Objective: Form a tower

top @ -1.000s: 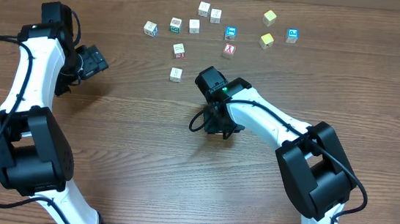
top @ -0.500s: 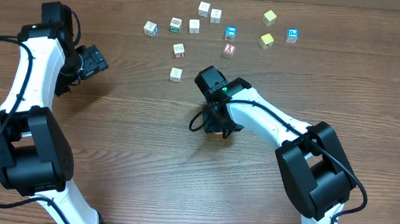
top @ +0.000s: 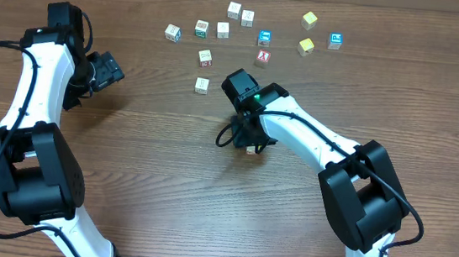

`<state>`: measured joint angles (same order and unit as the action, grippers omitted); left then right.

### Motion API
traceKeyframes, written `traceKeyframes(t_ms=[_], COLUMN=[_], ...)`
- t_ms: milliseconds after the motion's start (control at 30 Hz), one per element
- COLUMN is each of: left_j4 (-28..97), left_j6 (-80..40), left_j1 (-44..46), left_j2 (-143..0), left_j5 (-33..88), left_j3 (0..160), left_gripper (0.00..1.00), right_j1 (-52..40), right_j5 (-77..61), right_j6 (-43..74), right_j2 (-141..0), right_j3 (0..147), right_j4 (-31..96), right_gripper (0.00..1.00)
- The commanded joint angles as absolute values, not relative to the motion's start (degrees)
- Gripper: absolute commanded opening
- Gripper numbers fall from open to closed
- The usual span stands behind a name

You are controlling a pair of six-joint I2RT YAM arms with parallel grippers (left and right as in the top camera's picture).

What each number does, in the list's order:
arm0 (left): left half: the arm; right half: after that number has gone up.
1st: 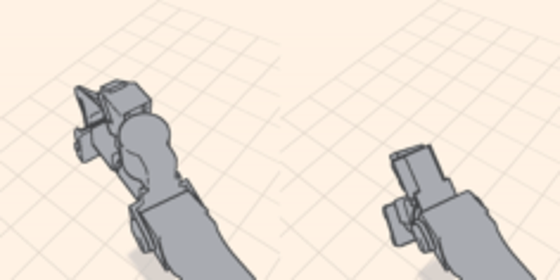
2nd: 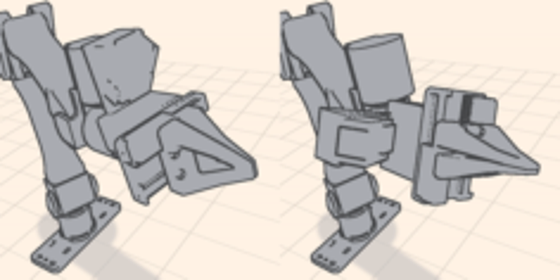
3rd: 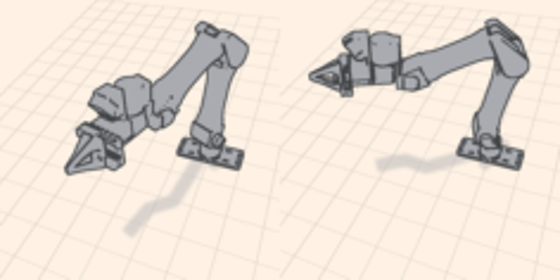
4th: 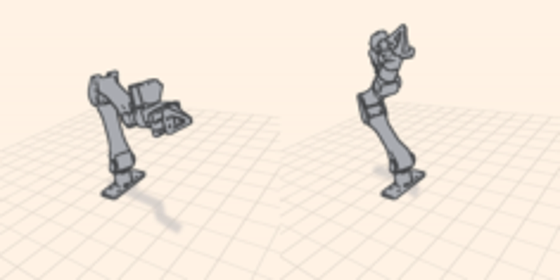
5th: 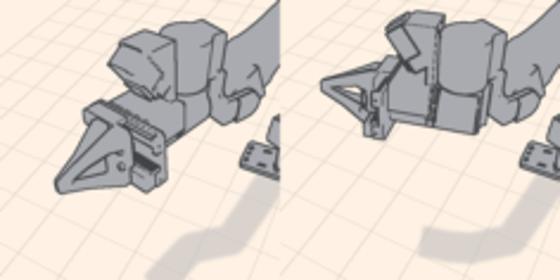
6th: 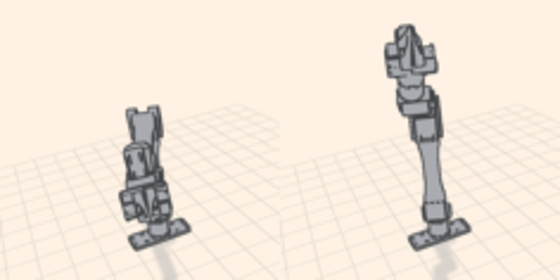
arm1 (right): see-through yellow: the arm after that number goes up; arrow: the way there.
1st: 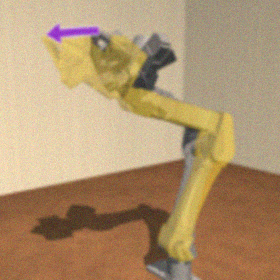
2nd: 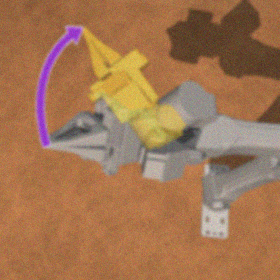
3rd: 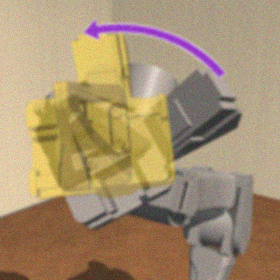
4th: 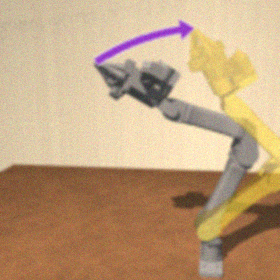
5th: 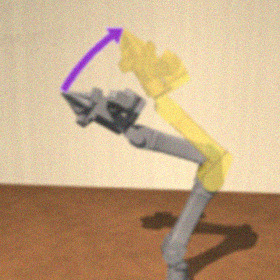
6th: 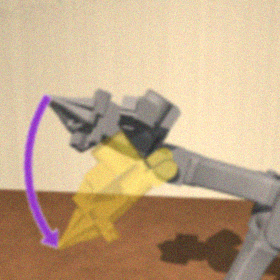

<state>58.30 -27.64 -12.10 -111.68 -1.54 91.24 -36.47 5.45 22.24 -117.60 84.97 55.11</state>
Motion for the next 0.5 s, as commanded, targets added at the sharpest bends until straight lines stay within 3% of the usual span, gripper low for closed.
traceKeyframes(t_ms=[0, 333, 467], left_j4=[58.2, 58.2, 58.2], left_j6=[-27.2, -27.2, -27.2], left_j1=[-11.9, -11.9, -11.9], left_j2=[-112.0, -112.0, -112.0], left_j5=[-1.5, -1.5, -1.5], left_j3=[92.1, 92.1, 92.1], left_gripper=[1.0, 1.0, 0.99], right_j1=[-36.6, -36.6, -36.6], right_j5=[6.7, 6.9, 6.9], right_j6=[22.0, 22.0, 22.0], right_j2=[-118.0, -118.0, -118.0], right_j3=[86.3, 86.3, 86.3], right_j4=[55.6, 56.1, 56.1], right_gripper=[0.49, 0.46, 0.33])
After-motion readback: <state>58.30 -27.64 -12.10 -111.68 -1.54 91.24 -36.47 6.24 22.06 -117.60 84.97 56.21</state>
